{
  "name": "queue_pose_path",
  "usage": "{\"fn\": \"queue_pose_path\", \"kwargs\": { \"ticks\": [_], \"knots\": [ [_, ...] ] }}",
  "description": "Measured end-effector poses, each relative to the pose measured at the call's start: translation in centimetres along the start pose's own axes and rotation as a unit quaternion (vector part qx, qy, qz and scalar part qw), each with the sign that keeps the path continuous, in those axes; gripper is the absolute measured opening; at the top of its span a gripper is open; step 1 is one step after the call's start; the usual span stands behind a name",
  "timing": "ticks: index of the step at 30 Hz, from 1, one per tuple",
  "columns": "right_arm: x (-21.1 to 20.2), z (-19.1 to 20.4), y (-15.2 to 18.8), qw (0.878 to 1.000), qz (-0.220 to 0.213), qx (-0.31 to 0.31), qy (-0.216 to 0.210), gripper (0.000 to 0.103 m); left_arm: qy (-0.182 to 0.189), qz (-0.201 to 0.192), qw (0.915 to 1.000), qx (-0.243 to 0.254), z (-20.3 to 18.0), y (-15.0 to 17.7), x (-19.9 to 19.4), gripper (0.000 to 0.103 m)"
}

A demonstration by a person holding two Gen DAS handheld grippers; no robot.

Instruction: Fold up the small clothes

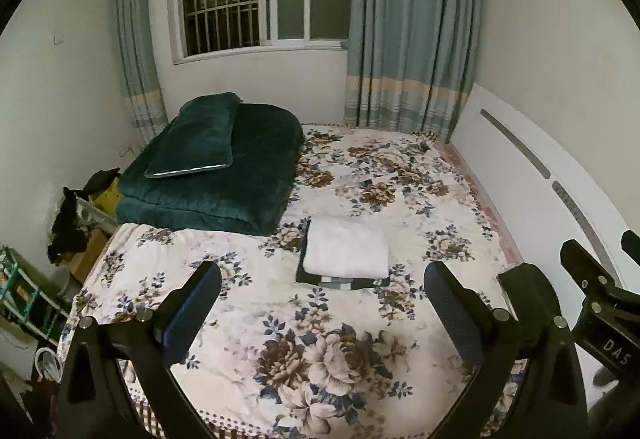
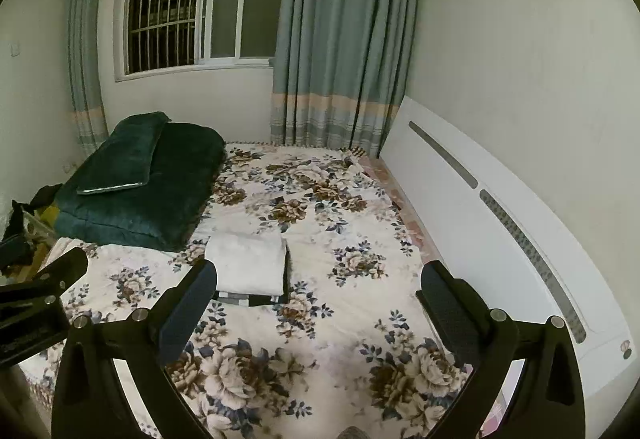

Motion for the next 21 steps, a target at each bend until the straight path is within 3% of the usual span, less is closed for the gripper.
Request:
{"fn": "queue_pose_path", "kwargs": {
  "ticks": [21],
  "knots": [
    [0.7, -0.6, -0.9, 1.0, 0.005, -0.002, -0.03, 0.103, -0.015, 0.001, 0.9999, -0.003, 0.0, 0.1, -1.8, 0.103]
  ]
}}
Point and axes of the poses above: each gripper's, at about its wrist camera, not at the fingertips, and x roughly the way its jaws point, z to its left, y to its underside, the point moved 3 cm from there along x, roughly the way its jaws point, and after that the axes turned 14 degrees about -z, right-handed, at the moved point
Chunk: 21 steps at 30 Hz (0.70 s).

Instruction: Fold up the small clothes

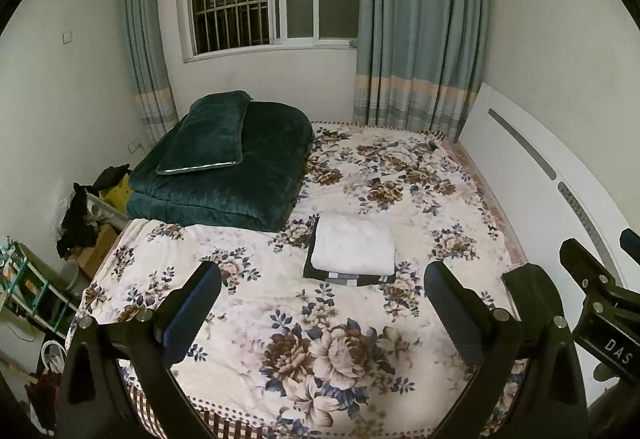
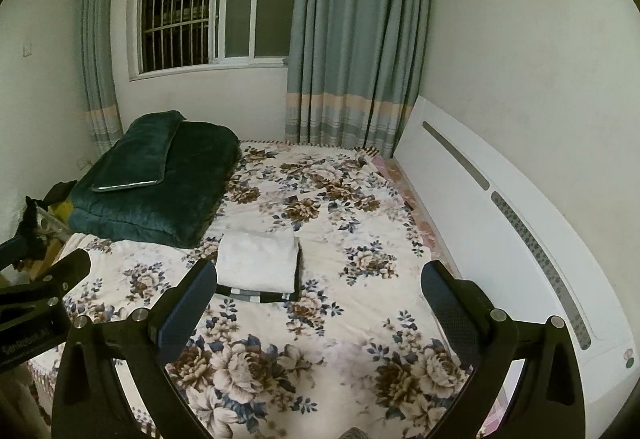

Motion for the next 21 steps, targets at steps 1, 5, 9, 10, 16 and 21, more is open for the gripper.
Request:
{"fn": "queue_pose_path", "kwargs": {
  "ticks": [1, 5, 9, 10, 16, 21],
  "knots": [
    [-0.12, 0.09, 0.02, 1.0, 0.0, 0.001, 0.0, 0.103, 0.0, 0.0, 1.0, 0.0, 0.01, -0.01, -0.01, 0.103],
    [-0.32, 0.22, 0.07, 1.0, 0.0, 0.001, -0.003, 0.103, 0.0, 0.001, 1.0, 0.0, -0.07, 0.01, -0.01, 0.103],
    [-0.71, 0.57, 0.23, 1.0, -0.001, 0.001, -0.004, 0.103, 0.001, 0.0, 1.0, 0.001, 0.26, -0.21, -0.66, 0.103],
    [-0.66, 0.52, 0.21, 1.0, -0.001, 0.002, -0.004, 0.103, 0.003, 0.0, 1.0, -0.001, 0.23, -0.2, -0.7, 0.103],
    [-0.81, 0.68, 0.28, 1.0, -0.002, 0.001, -0.004, 0.103, 0.004, 0.0, 1.0, 0.0, 0.32, -0.27, -0.78, 0.103],
    [-0.93, 0.62, 0.37, 1.0, -0.001, 0.002, -0.004, 0.103, 0.005, 0.0, 1.0, -0.001, 0.34, -0.3, -0.91, 0.103]
  ]
}}
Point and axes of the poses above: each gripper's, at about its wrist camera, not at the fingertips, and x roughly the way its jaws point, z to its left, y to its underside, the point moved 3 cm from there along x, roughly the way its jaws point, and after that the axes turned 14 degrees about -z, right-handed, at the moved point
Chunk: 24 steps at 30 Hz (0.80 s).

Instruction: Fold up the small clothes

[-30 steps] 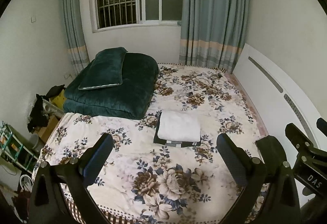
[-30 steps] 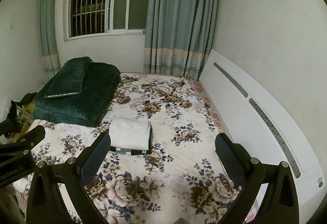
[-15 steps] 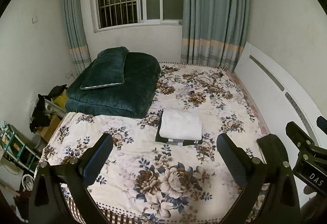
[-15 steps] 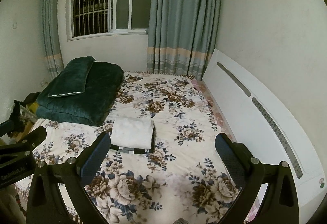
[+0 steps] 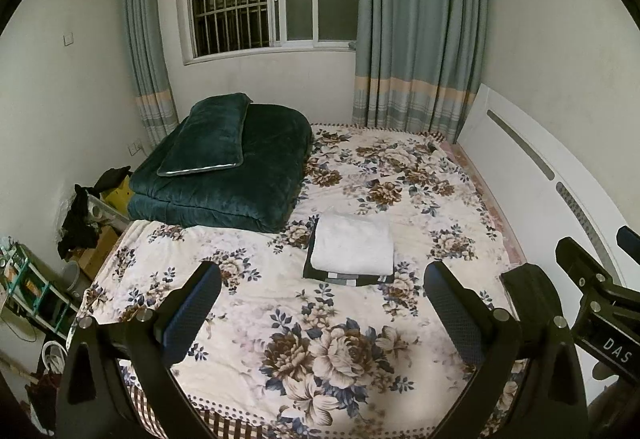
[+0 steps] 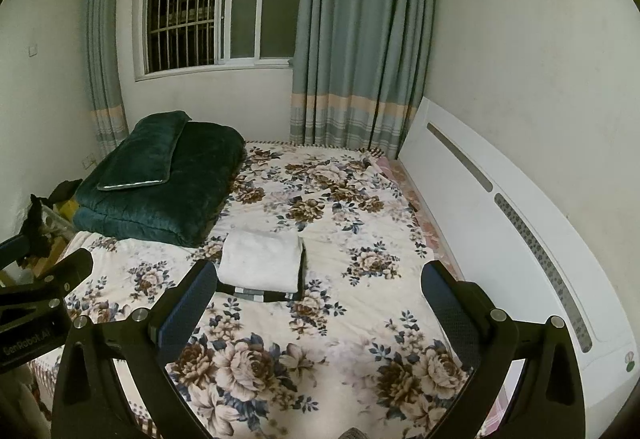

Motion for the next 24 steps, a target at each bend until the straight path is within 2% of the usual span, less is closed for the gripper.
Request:
{"fn": "queue_pose_path", "kwargs": {
  "ticks": [24],
  "knots": [
    [-0.37, 0.53, -0.07, 1.0, 0.001, 0.003, -0.01, 0.103, -0.001, -0.001, 1.0, 0.002, -0.05, -0.02, -0.12, 0.103]
  ]
}}
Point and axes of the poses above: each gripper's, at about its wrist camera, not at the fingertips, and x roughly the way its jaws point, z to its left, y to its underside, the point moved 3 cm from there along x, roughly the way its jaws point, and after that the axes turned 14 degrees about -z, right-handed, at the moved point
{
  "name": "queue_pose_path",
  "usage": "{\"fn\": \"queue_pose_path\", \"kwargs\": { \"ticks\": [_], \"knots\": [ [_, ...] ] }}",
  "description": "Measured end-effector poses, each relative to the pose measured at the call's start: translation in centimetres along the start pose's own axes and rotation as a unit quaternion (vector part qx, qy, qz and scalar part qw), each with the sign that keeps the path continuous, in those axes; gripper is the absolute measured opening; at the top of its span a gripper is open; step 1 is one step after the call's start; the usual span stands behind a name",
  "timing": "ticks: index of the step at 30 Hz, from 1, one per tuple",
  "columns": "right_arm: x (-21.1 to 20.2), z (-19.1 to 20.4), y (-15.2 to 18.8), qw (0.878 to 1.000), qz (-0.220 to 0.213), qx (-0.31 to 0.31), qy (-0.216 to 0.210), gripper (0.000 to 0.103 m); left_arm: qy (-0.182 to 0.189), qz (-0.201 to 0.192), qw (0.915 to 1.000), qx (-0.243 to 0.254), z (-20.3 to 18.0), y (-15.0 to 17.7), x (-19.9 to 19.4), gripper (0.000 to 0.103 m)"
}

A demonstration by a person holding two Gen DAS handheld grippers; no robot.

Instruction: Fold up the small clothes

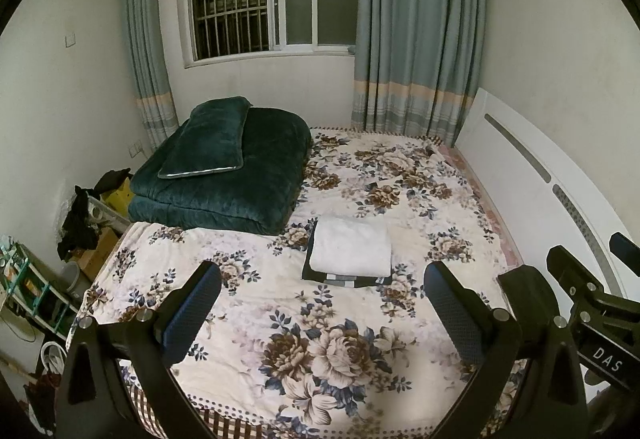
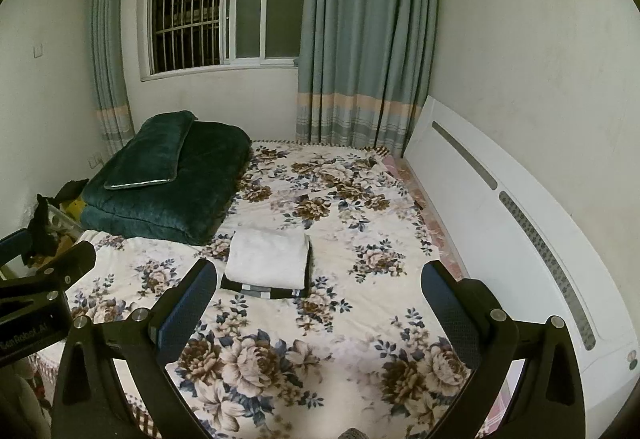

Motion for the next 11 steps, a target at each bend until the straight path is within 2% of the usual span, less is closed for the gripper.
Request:
{"fn": "queue_pose_path", "kwargs": {
  "ticks": [6, 11],
  "knots": [
    [0.0, 0.1, 0.0, 1.0, -0.001, 0.0, 0.0, 0.103, -0.001, -0.001, 1.0, 0.001, -0.1, 0.0, 0.0, 0.103],
    [0.0, 0.0, 0.1, 1.0, -0.001, 0.001, 0.0, 0.103, -0.001, -0.007, 1.0, 0.004, -0.4, -1.2, -0.6, 0.103]
  ]
}}
Point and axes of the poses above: each gripper's, at about its wrist camera, not at the fingertips, and x roughly the way its jaws point, z to its left, y to its underside, the point moved 3 cm from there along x, roughly the way its jaws point, and after that the axes turned 14 degrees about -z, right-handed, at the moved point
